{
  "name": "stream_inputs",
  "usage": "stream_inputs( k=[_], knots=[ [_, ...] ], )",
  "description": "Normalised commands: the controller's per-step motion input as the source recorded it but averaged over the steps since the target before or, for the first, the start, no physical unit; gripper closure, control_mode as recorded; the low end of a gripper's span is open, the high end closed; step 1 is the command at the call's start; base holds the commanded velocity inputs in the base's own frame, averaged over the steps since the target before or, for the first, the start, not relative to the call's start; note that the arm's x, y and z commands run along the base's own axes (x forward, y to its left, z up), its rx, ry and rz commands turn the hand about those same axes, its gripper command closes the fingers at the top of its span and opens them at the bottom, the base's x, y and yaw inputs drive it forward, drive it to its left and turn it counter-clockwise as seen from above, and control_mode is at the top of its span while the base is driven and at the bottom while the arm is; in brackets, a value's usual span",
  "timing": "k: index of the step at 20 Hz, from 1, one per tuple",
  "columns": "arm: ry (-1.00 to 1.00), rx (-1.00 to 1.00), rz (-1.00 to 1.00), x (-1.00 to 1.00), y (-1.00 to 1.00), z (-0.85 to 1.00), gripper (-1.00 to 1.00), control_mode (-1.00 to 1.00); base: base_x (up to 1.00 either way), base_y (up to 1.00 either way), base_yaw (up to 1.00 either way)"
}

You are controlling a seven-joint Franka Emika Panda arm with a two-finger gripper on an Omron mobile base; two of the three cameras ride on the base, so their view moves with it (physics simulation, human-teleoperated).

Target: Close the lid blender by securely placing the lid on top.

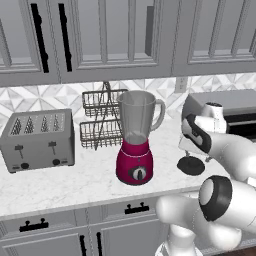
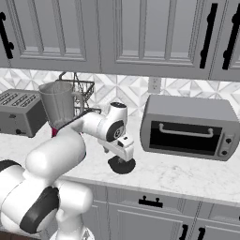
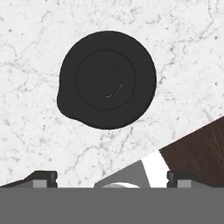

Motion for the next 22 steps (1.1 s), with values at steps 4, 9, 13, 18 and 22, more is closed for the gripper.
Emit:
stream_inputs(
  k=[4,9,13,18,22],
  knots=[
    [0.0,0.0,0.0,0.1,-0.3,-0.26,-1.0,-1.0,0.0,0.0,0.0],
    [0.0,0.0,0.03,0.17,-0.03,-0.13,-1.0,-1.0,0.0,0.0,0.0],
    [0.0,-0.04,0.09,0.21,0.0,-0.21,-1.0,-1.0,0.0,0.0,0.0],
    [0.0,-0.08,0.12,0.09,0.0,-0.21,-1.0,-1.0,0.0,0.0,0.0],
    [0.0,-0.01,0.13,0.04,0.0,-0.2,-1.0,-1.0,0.0,0.0,0.0]
  ],
)
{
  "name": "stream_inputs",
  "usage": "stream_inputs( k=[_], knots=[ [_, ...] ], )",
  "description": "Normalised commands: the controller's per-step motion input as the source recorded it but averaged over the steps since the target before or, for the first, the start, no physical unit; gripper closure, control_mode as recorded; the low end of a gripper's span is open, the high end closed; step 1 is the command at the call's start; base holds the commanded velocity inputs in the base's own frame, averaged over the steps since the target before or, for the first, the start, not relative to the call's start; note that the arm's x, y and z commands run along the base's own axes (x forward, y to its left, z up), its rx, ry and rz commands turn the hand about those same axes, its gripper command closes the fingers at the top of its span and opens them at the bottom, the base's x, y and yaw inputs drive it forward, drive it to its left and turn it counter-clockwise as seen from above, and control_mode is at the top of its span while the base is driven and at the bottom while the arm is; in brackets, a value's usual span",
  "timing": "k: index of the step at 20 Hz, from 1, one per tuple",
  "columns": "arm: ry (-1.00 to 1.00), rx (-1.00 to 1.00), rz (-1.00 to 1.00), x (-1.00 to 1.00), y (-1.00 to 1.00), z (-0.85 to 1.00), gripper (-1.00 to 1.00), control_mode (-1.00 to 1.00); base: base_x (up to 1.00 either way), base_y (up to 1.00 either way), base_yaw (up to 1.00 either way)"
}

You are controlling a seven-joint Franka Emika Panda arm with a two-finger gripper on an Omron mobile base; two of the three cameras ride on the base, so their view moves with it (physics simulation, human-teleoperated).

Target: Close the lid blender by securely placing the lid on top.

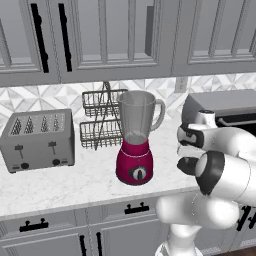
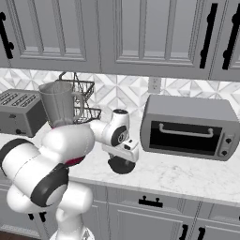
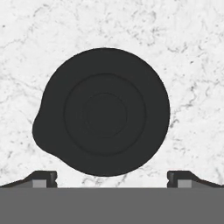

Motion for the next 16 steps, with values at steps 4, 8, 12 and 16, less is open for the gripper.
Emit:
stream_inputs(
  k=[4,8,12,16],
  knots=[
    [0.0,0.04,0.11,0.0,0.0,-0.29,-1.0,-1.0,0.0,0.0,0.0],
    [0.0,0.02,0.07,0.04,0.0,-0.16,-1.0,-1.0,0.0,0.0,0.0],
    [0.0,0.0,0.05,0.16,0.0,-0.03,-1.0,-1.0,0.0,0.0,0.0],
    [0.0,0.0,0.02,0.17,0.0,0.0,-1.0,-1.0,0.0,0.0,0.0]
  ],
)
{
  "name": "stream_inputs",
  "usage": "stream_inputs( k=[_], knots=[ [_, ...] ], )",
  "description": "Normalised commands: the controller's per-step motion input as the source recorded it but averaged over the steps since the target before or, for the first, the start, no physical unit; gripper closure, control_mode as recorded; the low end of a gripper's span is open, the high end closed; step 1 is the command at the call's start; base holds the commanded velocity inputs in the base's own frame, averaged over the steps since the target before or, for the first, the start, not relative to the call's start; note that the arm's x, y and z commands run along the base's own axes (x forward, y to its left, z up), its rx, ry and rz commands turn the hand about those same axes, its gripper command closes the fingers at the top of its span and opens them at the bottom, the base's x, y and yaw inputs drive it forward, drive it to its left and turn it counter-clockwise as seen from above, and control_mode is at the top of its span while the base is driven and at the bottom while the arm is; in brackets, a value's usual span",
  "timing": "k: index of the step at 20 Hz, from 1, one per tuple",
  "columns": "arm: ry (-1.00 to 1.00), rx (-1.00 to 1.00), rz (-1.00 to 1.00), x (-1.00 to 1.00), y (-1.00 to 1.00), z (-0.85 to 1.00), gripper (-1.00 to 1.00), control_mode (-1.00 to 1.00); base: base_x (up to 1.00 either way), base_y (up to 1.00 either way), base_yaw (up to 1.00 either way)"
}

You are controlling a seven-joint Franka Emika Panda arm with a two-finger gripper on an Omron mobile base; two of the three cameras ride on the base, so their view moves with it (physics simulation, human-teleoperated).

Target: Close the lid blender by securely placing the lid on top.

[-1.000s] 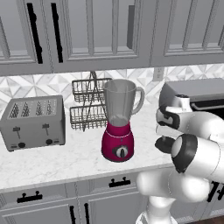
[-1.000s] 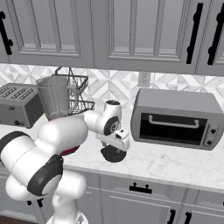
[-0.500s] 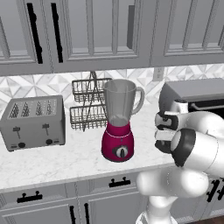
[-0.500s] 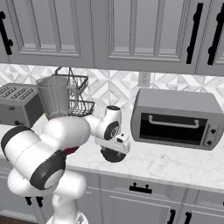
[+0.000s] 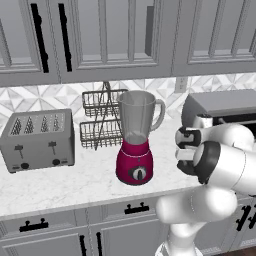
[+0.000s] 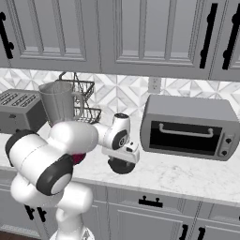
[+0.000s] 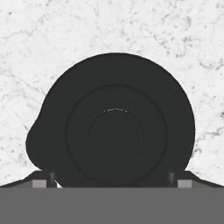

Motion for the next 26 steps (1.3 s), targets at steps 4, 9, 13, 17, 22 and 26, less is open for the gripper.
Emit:
stream_inputs(
  k=[4,9,13,17,22,26],
  knots=[
    [0.0,0.0,0.02,0.06,0.0,-0.09,-1.0,-1.0,0.0,0.0,0.0],
    [0.0,0.0,0.04,0.0,0.0,-0.27,-1.0,-1.0,0.0,0.0,0.0],
    [-0.02,0.0,0.05,0.0,0.0,-0.23,-1.0,-1.0,0.0,0.0,0.0],
    [-0.03,0.0,0.02,0.13,-0.06,-0.06,-1.0,-1.0,0.0,0.0,0.0],
    [0.0,0.0,0.0,0.24,-0.1,0.0,-1.0,-1.0,0.0,0.0,0.0],
    [0.0,0.0,0.0,0.09,-0.02,-0.02,-1.0,-1.0,0.0,0.0,0.0]
  ],
)
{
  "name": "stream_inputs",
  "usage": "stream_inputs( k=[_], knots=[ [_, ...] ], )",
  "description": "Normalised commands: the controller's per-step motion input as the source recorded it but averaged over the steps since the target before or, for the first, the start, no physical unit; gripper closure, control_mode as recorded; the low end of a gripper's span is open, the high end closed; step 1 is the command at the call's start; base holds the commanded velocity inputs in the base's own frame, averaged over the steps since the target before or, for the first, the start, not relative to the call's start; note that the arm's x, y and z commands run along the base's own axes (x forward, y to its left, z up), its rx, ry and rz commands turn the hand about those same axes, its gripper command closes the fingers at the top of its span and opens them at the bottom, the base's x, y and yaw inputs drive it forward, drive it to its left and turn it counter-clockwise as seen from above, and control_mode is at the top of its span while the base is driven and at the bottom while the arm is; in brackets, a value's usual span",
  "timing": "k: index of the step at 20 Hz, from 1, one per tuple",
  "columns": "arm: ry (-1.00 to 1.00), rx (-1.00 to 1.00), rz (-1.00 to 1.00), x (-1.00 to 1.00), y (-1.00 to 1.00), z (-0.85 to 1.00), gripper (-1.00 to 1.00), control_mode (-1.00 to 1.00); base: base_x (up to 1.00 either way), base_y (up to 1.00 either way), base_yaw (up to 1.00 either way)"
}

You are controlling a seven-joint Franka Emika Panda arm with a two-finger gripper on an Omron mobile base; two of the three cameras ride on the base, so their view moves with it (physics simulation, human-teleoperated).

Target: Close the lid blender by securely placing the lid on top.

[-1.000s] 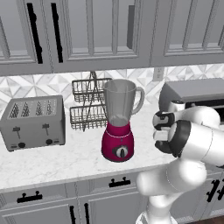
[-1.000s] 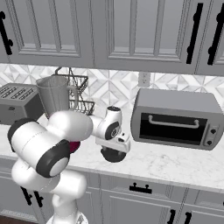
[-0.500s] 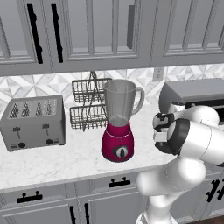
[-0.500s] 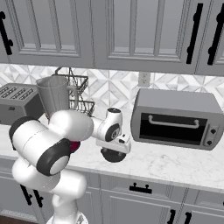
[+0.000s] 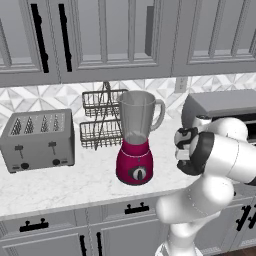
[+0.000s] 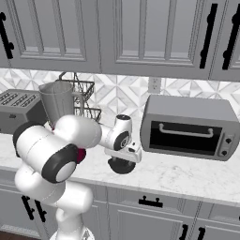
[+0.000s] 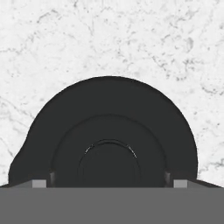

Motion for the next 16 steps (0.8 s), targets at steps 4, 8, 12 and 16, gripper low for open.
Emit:
stream_inputs(
  k=[4,8,12,16],
  knots=[
    [0.0,0.0,0.0,0.01,0.0,-0.19,1.0,-1.0,0.0,0.0,0.0],
    [0.0,0.0,0.0,0.0,0.0,-0.12,1.0,-1.0,0.0,0.0,0.0],
    [0.0,0.0,0.0,0.0,0.0,0.0,1.0,-1.0,0.0,0.0,0.0],
    [0.0,0.0,0.0,-0.07,0.0,0.0,1.0,-1.0,0.0,0.0,0.0]
  ],
)
